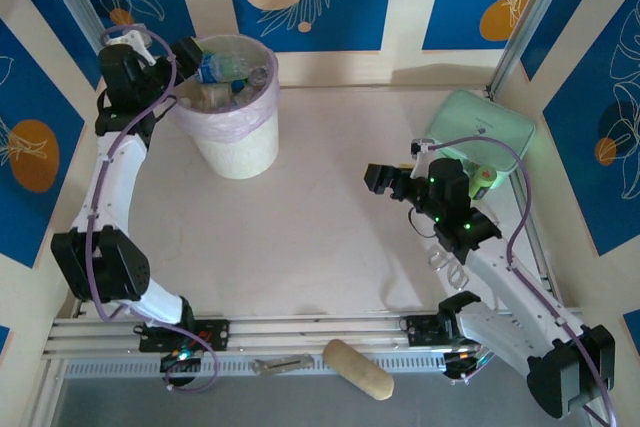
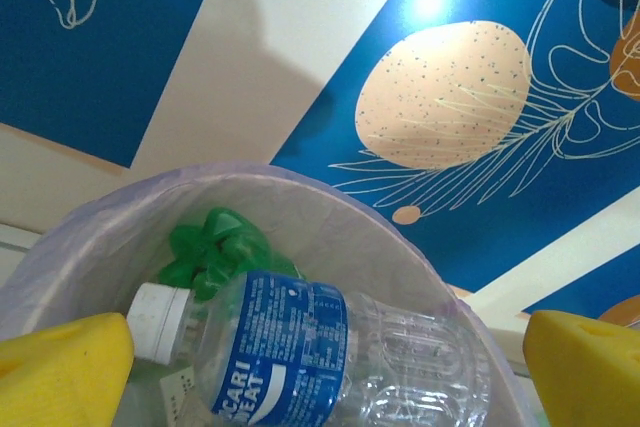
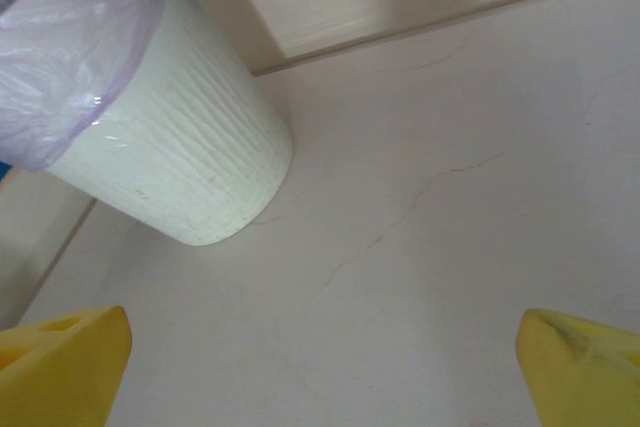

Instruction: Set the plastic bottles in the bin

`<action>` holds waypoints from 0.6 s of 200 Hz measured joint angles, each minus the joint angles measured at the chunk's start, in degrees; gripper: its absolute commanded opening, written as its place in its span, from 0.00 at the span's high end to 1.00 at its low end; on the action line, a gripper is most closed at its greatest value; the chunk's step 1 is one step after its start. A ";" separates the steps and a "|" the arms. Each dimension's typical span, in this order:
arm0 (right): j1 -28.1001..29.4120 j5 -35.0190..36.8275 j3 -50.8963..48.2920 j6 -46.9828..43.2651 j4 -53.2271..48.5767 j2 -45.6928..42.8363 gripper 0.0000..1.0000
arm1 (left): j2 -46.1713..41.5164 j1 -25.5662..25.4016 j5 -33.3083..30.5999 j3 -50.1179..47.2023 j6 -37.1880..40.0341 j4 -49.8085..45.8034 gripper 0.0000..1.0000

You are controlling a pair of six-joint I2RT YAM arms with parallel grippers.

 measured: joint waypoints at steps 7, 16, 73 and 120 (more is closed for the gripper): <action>-0.24 0.85 -0.04 -0.81 0.02 0.35 0.01 | -1.36 0.00 -0.13 -0.87 0.76 -0.35 0.00; -0.79 2.10 -0.39 -2.08 0.50 0.87 0.01 | -3.58 0.02 -0.35 -2.60 1.66 -0.79 0.00; -9.49 7.67 -8.11 -13.07 7.98 10.36 0.01 | -23.12 0.04 -6.34 -24.94 8.94 -1.40 0.00; -16.31 7.48 -12.87 -17.64 18.69 17.84 0.00 | -34.27 0.09 -12.92 -46.40 14.14 -1.27 0.00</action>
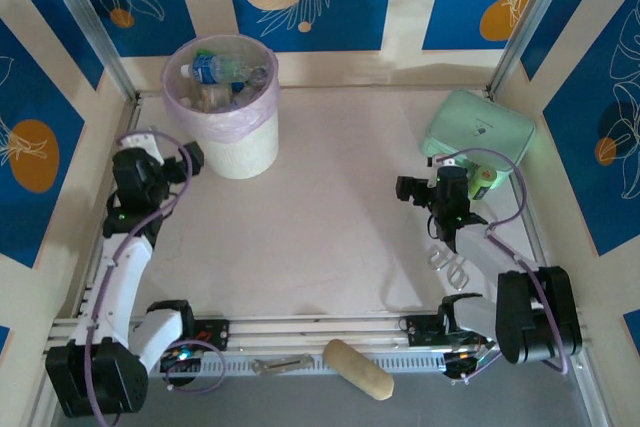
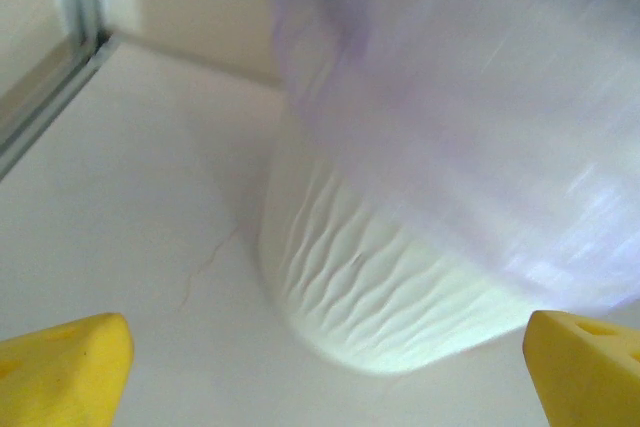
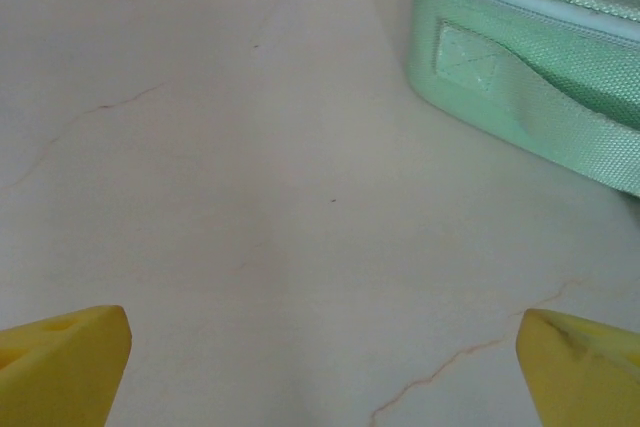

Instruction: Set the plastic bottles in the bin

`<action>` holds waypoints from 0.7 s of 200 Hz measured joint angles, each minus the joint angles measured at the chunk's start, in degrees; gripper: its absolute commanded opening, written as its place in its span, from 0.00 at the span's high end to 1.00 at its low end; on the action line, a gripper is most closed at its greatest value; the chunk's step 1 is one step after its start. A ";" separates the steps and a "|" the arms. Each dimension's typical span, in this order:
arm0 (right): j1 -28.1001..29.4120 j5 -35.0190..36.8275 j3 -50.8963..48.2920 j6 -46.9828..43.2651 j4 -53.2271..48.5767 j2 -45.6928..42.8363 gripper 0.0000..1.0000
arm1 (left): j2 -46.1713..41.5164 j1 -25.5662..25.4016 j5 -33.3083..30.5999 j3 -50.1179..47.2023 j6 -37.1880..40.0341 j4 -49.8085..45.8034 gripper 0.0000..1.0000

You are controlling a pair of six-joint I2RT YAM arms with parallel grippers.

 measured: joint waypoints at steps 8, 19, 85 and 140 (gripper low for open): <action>-0.46 -0.28 -0.39 -0.61 2.34 1.53 0.00 | -0.79 0.02 -0.85 -3.56 0.24 0.94 0.00; -1.31 -0.90 -0.46 -1.27 5.60 4.50 0.02 | -1.07 0.02 -1.70 -7.69 0.22 2.38 0.00; -4.28 -6.64 2.86 -4.24 16.55 16.72 0.01 | 6.78 -3.23 -6.23 -15.47 2.43 15.91 0.00; -5.77 -7.80 -1.14 -4.07 26.38 17.81 0.01 | 14.29 -7.19 -14.29 -21.97 8.11 33.66 0.00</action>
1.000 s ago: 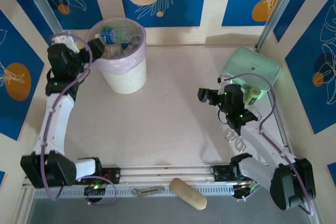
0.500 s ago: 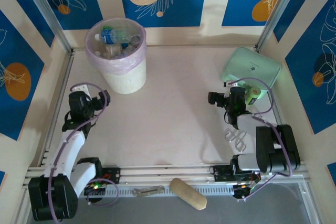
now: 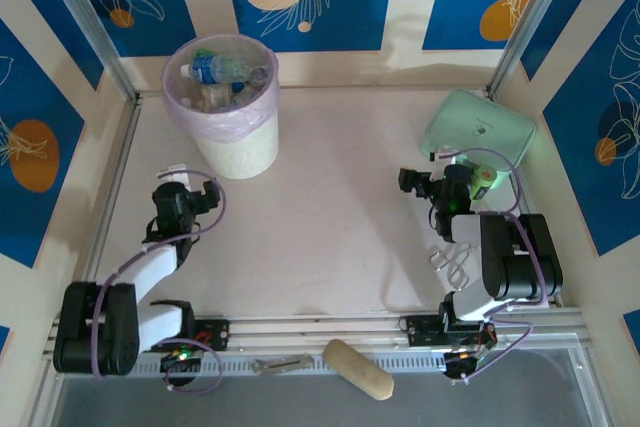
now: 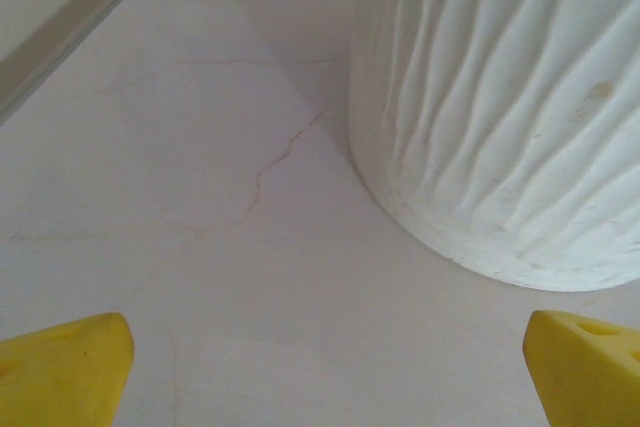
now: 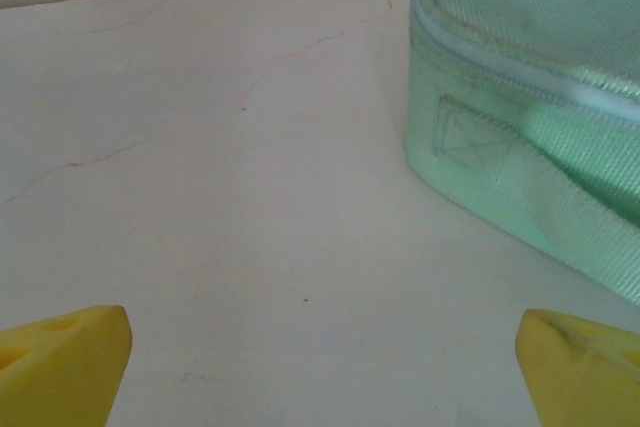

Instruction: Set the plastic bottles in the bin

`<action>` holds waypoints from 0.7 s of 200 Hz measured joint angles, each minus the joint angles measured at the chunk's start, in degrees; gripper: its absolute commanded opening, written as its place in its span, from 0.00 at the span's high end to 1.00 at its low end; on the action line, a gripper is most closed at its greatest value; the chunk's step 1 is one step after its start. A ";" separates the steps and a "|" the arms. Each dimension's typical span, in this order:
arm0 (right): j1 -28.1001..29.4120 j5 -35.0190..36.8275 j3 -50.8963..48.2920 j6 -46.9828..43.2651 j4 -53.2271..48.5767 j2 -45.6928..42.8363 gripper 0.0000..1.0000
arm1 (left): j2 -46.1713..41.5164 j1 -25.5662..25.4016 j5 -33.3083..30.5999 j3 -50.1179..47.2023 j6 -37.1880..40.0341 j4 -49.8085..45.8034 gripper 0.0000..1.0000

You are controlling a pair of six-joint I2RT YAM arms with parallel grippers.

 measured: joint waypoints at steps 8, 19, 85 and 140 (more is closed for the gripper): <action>0.17 0.02 -0.28 0.02 0.57 0.31 0.01 | 2.29 -0.26 -0.79 -0.74 1.07 3.08 0.00; 0.31 0.00 -0.46 0.02 1.25 0.52 0.01 | 5.20 -1.01 -1.49 -1.42 2.78 6.88 0.00; 0.35 0.00 -0.55 0.02 3.06 0.55 0.01 | 24.09 -5.01 -2.23 -7.04 12.66 36.63 0.01; 0.37 0.00 -0.55 0.02 3.78 0.55 0.01 | 24.33 -5.90 -1.70 -7.04 15.26 44.41 0.01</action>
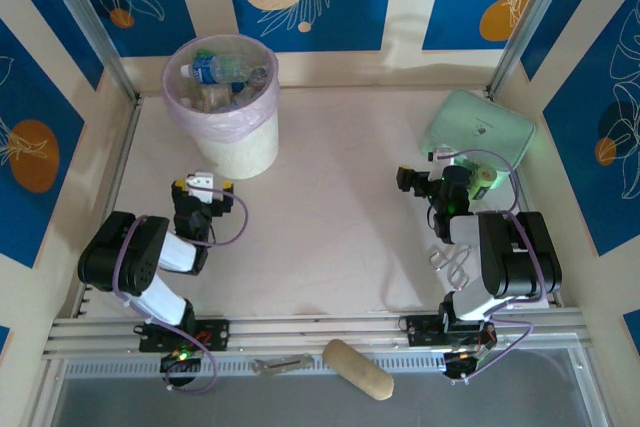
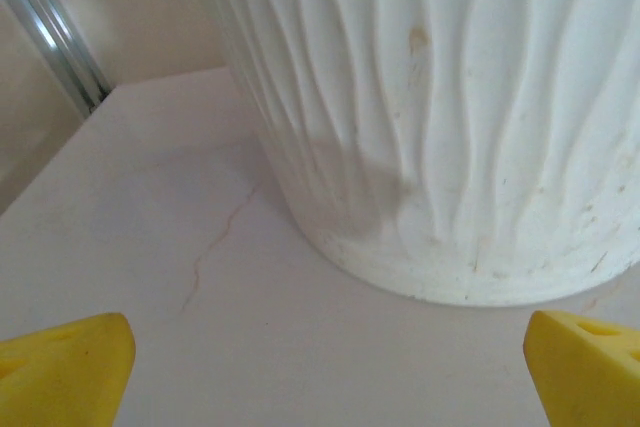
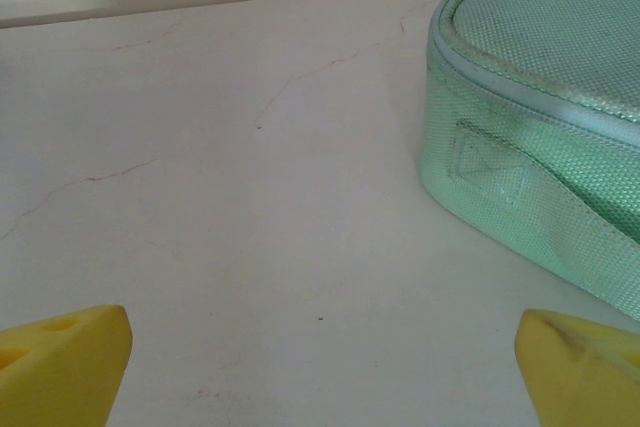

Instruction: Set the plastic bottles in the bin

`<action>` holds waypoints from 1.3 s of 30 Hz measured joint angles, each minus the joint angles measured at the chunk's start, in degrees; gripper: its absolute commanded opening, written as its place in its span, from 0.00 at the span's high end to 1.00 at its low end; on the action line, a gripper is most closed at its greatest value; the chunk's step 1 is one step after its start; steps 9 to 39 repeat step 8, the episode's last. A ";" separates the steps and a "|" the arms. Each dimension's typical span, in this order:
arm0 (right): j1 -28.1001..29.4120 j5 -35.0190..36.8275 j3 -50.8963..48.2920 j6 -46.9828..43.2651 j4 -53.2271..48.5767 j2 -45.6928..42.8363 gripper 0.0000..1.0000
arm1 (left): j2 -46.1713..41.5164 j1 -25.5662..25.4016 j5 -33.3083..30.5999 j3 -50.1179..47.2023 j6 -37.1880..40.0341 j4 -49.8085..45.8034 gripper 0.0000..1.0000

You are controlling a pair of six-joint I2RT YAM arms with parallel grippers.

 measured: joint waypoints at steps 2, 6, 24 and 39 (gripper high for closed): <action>-0.02 0.00 0.00 0.00 0.00 0.00 0.01 | 0.00 -0.04 -0.02 0.00 0.00 0.50 0.01; -0.02 0.00 0.00 0.00 0.00 0.00 0.01 | 0.00 -0.07 -0.20 0.00 0.00 0.66 0.00; -0.02 0.00 0.00 0.00 0.02 0.00 0.01 | 0.00 -0.15 -0.46 0.02 0.00 0.66 0.00; -0.02 0.00 0.00 0.00 0.02 0.00 0.01 | 0.00 -0.15 -0.46 0.02 0.00 0.66 0.00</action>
